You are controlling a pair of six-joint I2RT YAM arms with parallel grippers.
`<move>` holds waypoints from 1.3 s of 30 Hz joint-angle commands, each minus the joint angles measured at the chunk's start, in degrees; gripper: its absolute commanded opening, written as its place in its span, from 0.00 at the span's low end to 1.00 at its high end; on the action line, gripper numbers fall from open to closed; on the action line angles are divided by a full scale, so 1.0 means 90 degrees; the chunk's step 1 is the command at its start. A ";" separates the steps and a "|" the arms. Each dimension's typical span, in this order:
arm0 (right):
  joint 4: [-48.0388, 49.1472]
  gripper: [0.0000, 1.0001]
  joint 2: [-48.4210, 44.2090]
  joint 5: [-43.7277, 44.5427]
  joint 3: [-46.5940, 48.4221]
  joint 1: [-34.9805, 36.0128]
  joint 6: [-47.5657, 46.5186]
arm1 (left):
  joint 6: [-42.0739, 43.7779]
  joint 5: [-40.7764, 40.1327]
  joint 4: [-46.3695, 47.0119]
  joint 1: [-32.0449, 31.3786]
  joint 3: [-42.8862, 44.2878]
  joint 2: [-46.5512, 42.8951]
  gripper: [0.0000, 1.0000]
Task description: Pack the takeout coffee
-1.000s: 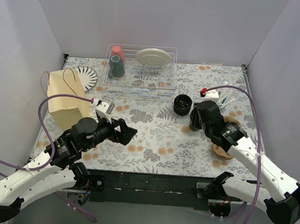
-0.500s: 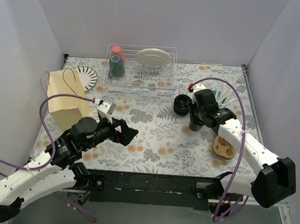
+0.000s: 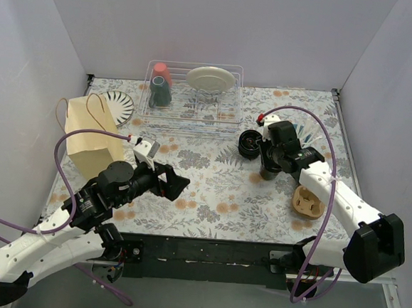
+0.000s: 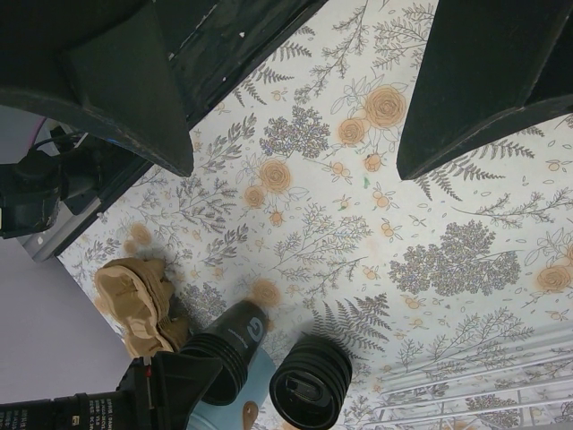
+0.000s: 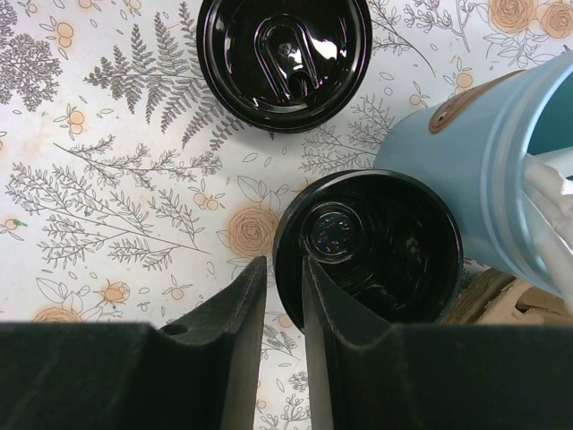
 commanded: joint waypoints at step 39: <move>0.0300 0.18 0.0242 -0.0210 -0.0066 -0.0150 -0.0110 | 0.0141 0.0088 0.0095 -0.0021 -0.0038 -0.0028 0.98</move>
